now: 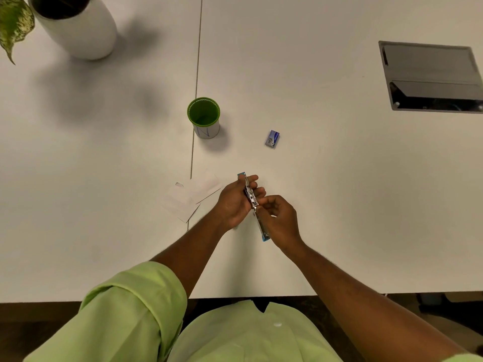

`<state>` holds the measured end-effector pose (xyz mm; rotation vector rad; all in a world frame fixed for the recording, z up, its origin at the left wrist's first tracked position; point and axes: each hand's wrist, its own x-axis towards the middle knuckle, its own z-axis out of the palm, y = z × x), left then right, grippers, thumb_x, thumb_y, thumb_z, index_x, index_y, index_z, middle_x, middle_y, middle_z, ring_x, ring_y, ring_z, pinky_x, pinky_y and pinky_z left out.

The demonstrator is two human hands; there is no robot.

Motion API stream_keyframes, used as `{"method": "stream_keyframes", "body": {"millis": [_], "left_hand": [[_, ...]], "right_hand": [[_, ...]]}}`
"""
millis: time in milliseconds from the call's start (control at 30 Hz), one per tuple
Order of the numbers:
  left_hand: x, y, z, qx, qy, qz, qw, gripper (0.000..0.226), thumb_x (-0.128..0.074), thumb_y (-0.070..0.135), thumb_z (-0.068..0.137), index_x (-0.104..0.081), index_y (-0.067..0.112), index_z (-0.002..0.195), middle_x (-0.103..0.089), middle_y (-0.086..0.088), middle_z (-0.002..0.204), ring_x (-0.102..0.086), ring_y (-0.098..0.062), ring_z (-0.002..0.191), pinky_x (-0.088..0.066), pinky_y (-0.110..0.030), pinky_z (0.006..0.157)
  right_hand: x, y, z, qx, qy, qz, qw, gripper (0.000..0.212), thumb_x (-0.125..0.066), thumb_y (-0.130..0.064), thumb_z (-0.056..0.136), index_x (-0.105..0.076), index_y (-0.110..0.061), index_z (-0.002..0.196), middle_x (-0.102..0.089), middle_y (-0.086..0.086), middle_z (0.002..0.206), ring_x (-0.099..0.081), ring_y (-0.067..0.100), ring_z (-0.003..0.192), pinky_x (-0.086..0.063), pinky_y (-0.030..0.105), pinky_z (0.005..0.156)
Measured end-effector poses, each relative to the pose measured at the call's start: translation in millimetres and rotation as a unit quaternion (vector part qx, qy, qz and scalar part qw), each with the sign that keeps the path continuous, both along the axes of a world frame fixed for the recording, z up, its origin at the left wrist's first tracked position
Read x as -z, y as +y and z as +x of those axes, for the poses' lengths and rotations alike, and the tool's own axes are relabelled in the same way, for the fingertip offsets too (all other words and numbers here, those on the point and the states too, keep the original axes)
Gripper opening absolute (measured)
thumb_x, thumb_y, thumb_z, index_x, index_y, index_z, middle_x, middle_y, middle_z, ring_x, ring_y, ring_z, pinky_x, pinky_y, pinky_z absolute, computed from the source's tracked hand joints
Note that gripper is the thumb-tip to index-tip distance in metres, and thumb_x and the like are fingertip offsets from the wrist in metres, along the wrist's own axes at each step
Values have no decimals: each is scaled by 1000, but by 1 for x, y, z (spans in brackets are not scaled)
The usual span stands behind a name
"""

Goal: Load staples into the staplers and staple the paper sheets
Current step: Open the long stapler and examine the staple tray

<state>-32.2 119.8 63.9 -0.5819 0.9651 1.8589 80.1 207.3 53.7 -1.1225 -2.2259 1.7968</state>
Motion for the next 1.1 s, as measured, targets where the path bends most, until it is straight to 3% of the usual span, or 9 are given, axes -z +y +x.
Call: {"method": "stream_keyframes", "body": {"millis": [100, 300, 433, 600, 700, 800, 933, 1033, 1100], "left_hand": [[-4, 1, 2, -12, -17, 15, 1000, 38, -35, 27, 110, -54, -5, 120, -63, -12, 90, -65, -28, 88, -58, -38, 80], [1, -8, 2, 24, -18, 8, 1000, 43, -36, 23, 109, -55, -4, 136, -63, -8, 97, -58, -24, 105, -48, -34, 90], [4, -9, 9, 54, -12, 14, 998, 45, -34, 25, 110, -55, -6, 135, -58, -8, 91, -57, -21, 97, -39, -32, 83], [3, -12, 14, 55, -2, 17, 998, 41, -34, 24, 110, -64, -1, 119, -59, -9, 91, -60, -21, 91, -44, -32, 84], [2, -14, 15, 47, -2, 8, 999, 40, -34, 23, 110, -64, -2, 119, -59, -10, 90, -60, -21, 89, -44, -30, 83], [2, -14, 16, 36, -13, 4, 999, 41, -36, 21, 110, -59, -6, 129, -58, -9, 85, -56, -21, 88, -48, -33, 96], [7, -14, 19, 27, -27, -14, 999, 41, -36, 21, 110, -61, -7, 127, -61, -7, 80, -59, -19, 82, -41, -39, 112], [12, -15, 23, 22, -38, -28, 999, 41, -36, 21, 110, -61, -6, 128, -55, -6, 77, -55, -19, 77, -41, -40, 112], [13, -15, 26, 17, -41, -40, 998, 33, -38, 18, 110, -65, -1, 114, -56, -7, 79, -55, -19, 75, -45, -40, 108]], "right_hand": [[-1, 0, -6, 7, -6, -1, 1000, 9, -77, -23, 86, -71, -20, 92, -74, -9, 85, -70, 7, 79, -58, 25, 76], [-1, 2, -5, -26, -18, -27, 999, 22, -82, -16, 83, -76, -15, 105, -77, 1, 89, -73, 17, 84, -61, 38, 84], [-2, 0, -4, -16, -11, -44, 999, 18, -80, -12, 85, -78, -20, 101, -78, 0, 92, -74, 20, 87, -60, 44, 88], [-4, -1, -2, -10, -13, -79, 997, 20, -78, -8, 86, -77, -24, 97, -78, 6, 95, -74, 26, 90, -60, 50, 88], [-4, -2, -2, -16, -18, -65, 998, 17, -81, -13, 84, -77, -26, 94, -78, 2, 92, -75, 21, 87, -61, 45, 86], [-5, -2, -4, -16, -26, 8, 1000, 8, -81, -31, 84, -79, -24, 88, -77, -7, 81, -74, 8, 77, -59, 30, 76], [-11, 5, -16, 64, -63, 104, 991, 30, -71, -46, 89, -70, -20, 74, -71, -7, 68, -68, 10, 67, -55, 27, 67], [-14, 12, -31, 54, -96, 48, 993, 25, -70, -38, 90, -67, -19, 75, -71, -1, 74, -69, 19, 73, -55, 34, 70], [-14, 13, -40, 36, -119, -28, 992, 22, -71, -35, 89, -67, -16, 79, -71, -1, 74, -67, 17, 69, -51, 32, 64]]}}
